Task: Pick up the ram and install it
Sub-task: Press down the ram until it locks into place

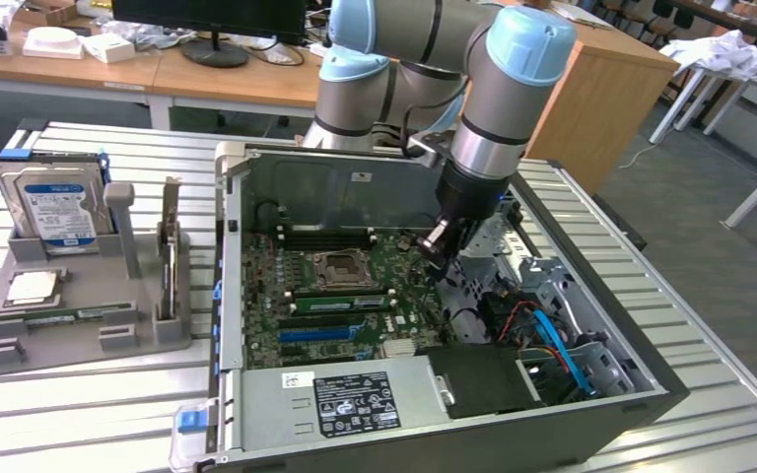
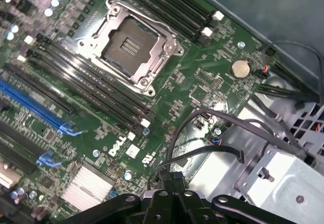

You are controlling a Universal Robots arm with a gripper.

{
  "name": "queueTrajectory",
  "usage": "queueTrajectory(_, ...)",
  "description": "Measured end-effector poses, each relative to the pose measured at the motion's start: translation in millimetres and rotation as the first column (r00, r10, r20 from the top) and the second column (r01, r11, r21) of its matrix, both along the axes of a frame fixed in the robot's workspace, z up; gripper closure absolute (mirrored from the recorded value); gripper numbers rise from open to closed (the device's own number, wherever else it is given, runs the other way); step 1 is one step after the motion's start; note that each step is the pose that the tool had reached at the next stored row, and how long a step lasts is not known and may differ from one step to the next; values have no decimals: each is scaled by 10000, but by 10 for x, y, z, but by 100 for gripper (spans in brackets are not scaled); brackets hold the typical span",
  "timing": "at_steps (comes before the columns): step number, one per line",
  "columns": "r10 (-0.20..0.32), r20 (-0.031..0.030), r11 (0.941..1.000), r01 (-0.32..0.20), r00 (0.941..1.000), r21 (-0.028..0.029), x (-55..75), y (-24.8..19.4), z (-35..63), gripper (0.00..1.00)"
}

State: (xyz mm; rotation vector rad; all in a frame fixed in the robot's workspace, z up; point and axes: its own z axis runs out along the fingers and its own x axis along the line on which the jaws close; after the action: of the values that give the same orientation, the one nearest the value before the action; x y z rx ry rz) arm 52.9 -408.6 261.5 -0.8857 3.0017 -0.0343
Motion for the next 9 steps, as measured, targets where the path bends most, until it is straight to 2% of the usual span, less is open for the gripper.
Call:
queueTrajectory(5,-594,1,9982,594,9982,1,0,0,-7,90)
queueTrajectory(9,-1066,0,9943,1066,9943,0,0,0,-12,90)
